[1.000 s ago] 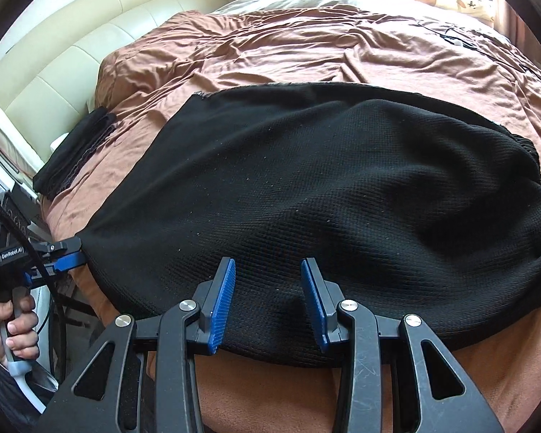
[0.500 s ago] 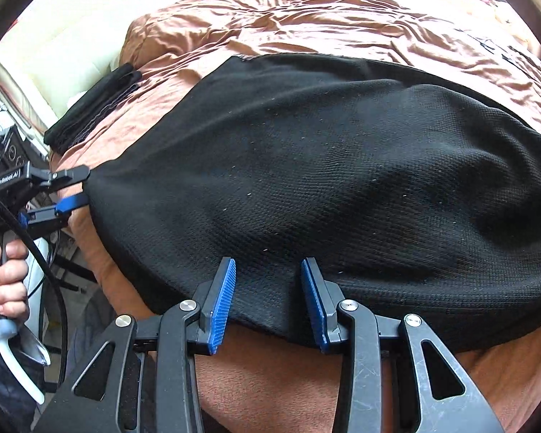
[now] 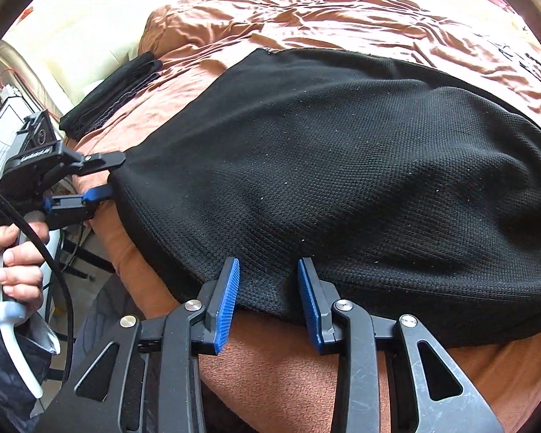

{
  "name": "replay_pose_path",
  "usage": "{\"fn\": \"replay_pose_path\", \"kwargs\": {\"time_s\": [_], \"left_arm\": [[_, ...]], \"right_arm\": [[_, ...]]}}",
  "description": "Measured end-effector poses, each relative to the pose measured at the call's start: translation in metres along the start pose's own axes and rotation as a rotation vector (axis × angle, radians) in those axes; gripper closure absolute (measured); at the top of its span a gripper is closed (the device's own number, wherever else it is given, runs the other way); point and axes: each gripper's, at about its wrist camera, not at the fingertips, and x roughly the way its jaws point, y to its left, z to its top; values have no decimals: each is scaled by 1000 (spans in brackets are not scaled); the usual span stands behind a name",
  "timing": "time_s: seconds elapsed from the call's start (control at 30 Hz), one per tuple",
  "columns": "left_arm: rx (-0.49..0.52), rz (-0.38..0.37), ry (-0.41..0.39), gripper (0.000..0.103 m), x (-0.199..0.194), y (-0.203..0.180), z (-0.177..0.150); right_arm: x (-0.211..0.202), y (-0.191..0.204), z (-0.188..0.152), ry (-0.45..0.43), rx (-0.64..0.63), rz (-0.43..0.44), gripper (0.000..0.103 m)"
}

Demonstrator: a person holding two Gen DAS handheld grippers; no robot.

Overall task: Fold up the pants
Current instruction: 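Grasp the shorts' leg edge with left gripper while right gripper grasps the black fabric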

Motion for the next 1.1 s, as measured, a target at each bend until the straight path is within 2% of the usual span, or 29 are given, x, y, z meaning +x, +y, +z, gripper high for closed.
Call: {"fn": "replay_pose_path", "kwargs": {"time_s": [0.3,0.33,0.37,0.4,0.5,0.7,0.87,0.9,0.97,1.03,1.1], "left_arm": [[-5,57,-55,59,-6,-4,-5],[0,56,-58,67,-7,-3,-5],[6,69,-59,81,-8,-2,-5],[11,79,-59,87,-9,0,-5],[17,47,-65,93,-14,1,-5],[57,39,-107,93,-30,-3,-9],[32,40,-70,90,-20,5,-6],[28,39,-64,86,-18,5,-5],[23,33,-65,63,-17,6,-6],[27,13,-71,58,-17,5,-7],[27,20,-72,57,-15,5,-6]], "right_arm": [[1,2,1,4,-17,23,72],[1,2,1,3,-15,24,72],[1,2,1,0,-13,25,72],[1,1,1,-2,-11,25,72],[0,0,2,-13,-2,22,72],[-6,-5,1,-36,36,4,72],[-12,-13,0,-71,93,-21,72],[-12,-14,0,-75,100,-26,72],[-13,-14,-1,-83,112,-32,72],[-13,-14,-1,-85,119,-39,72],[-10,-13,-1,-77,123,-40,72]]}}
